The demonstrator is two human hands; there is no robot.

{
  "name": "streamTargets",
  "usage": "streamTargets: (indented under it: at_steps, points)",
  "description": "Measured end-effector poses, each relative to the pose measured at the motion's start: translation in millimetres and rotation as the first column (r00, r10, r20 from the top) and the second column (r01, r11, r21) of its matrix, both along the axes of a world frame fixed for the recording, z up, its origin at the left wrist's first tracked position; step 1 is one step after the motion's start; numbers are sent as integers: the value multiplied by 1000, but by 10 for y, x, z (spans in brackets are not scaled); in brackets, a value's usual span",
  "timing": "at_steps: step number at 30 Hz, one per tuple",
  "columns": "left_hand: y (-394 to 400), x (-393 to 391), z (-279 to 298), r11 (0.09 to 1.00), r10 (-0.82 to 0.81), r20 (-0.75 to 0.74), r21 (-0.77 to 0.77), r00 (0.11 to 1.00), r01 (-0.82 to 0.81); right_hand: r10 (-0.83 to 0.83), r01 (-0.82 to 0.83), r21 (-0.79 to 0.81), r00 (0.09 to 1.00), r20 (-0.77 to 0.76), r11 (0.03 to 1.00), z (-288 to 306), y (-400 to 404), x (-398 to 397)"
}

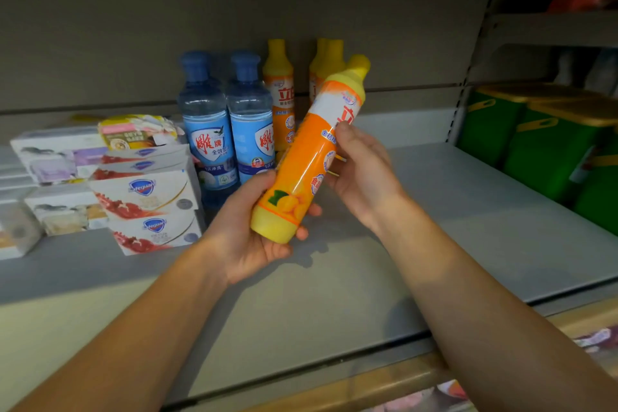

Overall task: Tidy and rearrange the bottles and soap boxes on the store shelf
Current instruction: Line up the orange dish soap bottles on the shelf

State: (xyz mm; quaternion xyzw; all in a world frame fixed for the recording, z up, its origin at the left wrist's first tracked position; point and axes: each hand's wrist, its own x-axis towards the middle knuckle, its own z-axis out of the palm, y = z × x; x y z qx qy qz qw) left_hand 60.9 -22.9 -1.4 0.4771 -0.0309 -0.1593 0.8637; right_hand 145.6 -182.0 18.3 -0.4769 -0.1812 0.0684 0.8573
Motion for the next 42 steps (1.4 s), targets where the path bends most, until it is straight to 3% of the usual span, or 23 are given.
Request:
streamTargets:
  at_steps: [3, 5, 8, 18, 24, 29, 35, 42]
  points:
    - [-80, 36, -24, 956, 185, 81, 216, 979, -198, -111, 119, -108, 991, 75, 987, -8, -6, -8]
    - [-134, 30, -48, 865, 253, 235, 379, 938, -328, -180, 205, -184, 973, 142, 961, -4, 4, -34]
    - [-181, 15, -62, 706, 234, 391, 562, 890, -432, -253, 298, -232, 946, 205, 926, -3, 31, -64]
    - [-172, 54, -83, 590, 206, 508, 617, 836, -520, -236, 381, -464, 910, 341, 800, -24, 85, -90]
    - [-91, 134, -137, 311, 128, 590, 740, 797, -597, -358, 553, -396, 809, 467, 733, 74, -115, -35]
    - [-2, 176, -160, 58, 59, 535, 841, 843, -538, -427, 689, -393, 702, 569, 609, 45, -428, 212]
    - [-52, 209, -262, -224, -181, 342, 899, 922, -377, -420, 663, -467, 741, 524, 585, -100, -342, 404]
    - [-49, 237, -330, -244, -208, 355, 884, 912, -400, -363, 622, -551, 779, 511, 556, -233, -196, 478]
